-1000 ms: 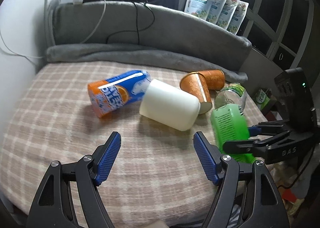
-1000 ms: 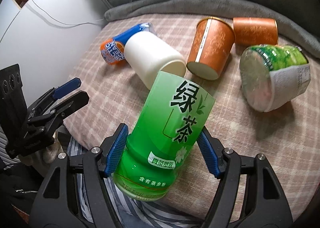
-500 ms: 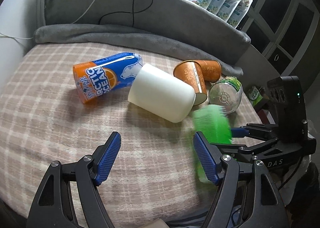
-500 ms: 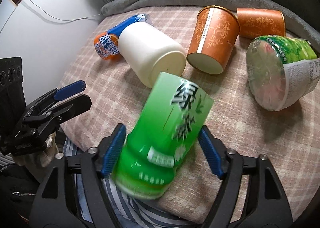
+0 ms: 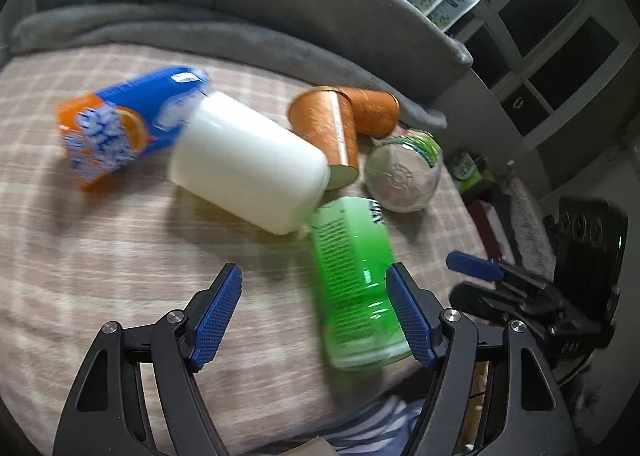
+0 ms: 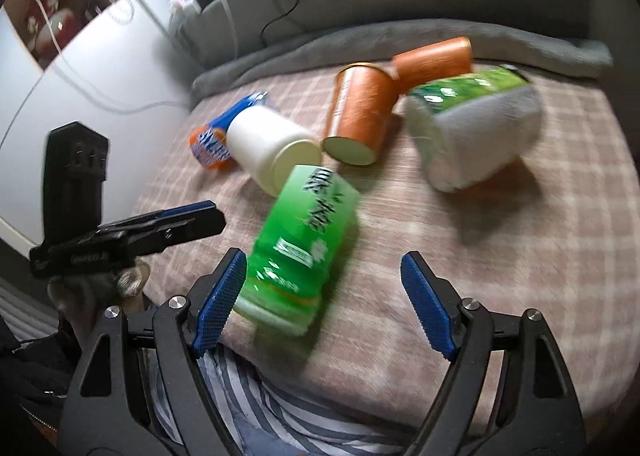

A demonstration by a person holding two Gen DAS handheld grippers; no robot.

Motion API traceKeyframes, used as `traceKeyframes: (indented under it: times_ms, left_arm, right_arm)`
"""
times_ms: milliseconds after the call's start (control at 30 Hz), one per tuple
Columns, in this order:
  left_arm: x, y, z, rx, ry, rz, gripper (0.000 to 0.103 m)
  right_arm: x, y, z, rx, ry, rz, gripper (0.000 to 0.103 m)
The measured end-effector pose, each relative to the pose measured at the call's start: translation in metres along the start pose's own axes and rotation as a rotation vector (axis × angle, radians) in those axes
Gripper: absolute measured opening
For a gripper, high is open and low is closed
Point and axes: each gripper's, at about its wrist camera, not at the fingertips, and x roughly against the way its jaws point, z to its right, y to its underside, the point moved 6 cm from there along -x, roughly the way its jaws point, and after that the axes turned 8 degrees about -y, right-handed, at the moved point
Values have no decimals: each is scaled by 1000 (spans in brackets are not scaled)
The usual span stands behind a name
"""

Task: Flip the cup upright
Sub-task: 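Lower the green tea bottle with the right gripper, tilting it upright, then set the green tea bottle upright on the bed with the right gripper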

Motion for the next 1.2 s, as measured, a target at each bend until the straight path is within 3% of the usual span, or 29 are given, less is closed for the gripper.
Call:
traceKeyframes:
  times_ms: [367, 1200]
  left_arm:
    - [-38, -7, 10, 82, 100, -123, 73]
    - [-60, -11, 19, 83, 121, -178, 60]
  right_arm:
    - [41, 21, 29, -94, 37, 90, 82]
    - [40, 28, 48, -145, 52, 101, 82]
